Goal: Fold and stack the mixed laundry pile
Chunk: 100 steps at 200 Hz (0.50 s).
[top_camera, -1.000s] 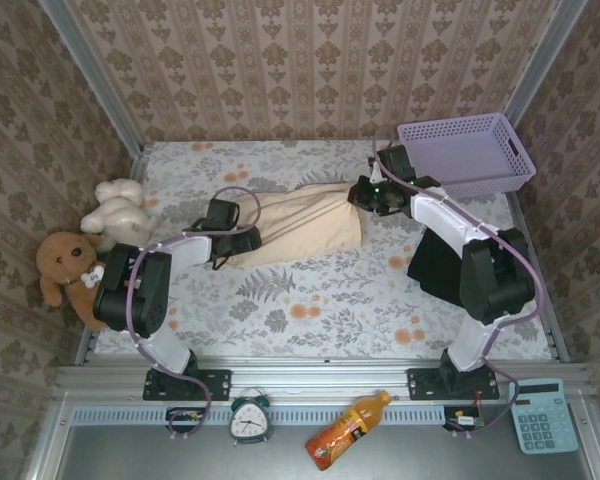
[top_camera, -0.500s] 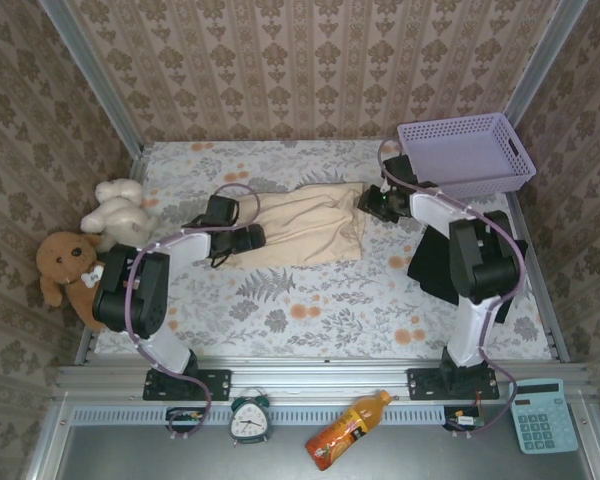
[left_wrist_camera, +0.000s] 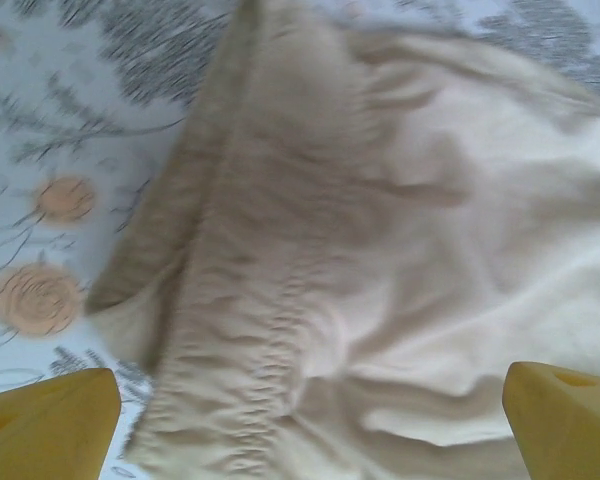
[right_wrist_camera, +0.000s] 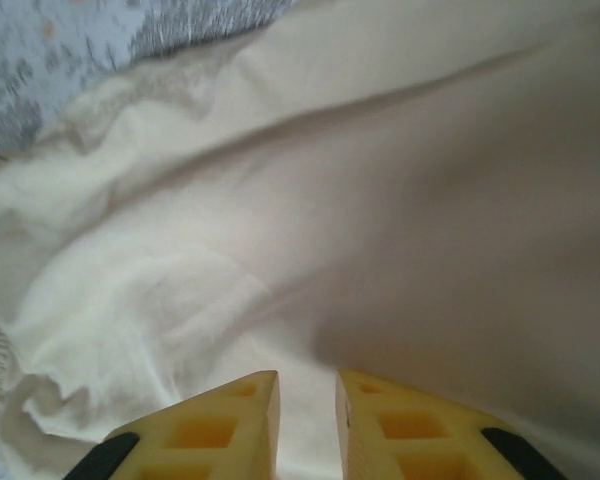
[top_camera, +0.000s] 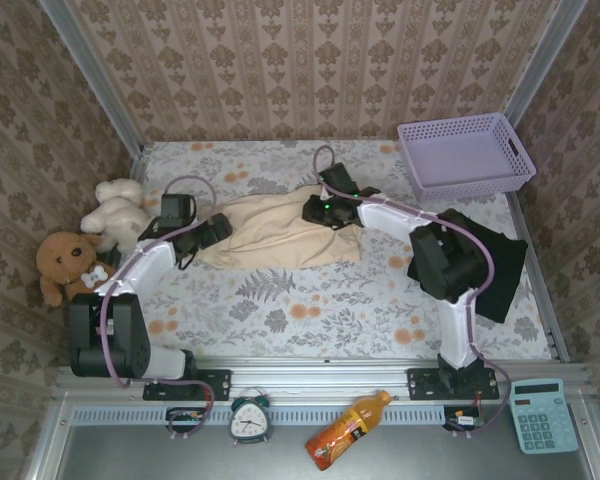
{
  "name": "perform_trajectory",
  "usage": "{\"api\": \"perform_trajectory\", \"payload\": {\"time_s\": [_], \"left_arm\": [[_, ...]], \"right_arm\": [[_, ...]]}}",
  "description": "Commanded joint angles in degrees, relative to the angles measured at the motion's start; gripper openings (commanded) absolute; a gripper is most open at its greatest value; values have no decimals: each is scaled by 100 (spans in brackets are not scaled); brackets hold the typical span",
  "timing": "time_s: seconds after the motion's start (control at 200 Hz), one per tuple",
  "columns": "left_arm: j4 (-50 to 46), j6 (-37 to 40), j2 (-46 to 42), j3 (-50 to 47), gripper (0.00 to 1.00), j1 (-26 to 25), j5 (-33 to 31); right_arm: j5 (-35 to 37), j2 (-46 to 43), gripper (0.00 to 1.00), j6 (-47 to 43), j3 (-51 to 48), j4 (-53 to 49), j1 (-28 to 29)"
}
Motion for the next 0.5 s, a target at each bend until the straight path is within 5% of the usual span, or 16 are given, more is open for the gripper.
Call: {"api": "perform_trajectory", "payload": {"time_s": [0.0, 0.15, 0.275, 0.41, 0.495], "left_arm": [[782, -543, 3, -494, 100, 442, 726], [2616, -1373, 176, -1197, 100, 761, 1436], [3248, -1575, 566, -1325, 95, 730, 1712], [3471, -1440, 986, -1424, 84, 669, 1770], [3698, -1385, 1150, -1512, 66, 670, 1831]], "right_arm": [[71, 426, 21, -10, 640, -228, 230], [396, 1032, 14, 202, 1071, -717, 303], [518, 1183, 12, 302, 927, -782, 303], [537, 1143, 11, 315, 697, -739, 303], [554, 1120, 11, 276, 645, -772, 304]]}}
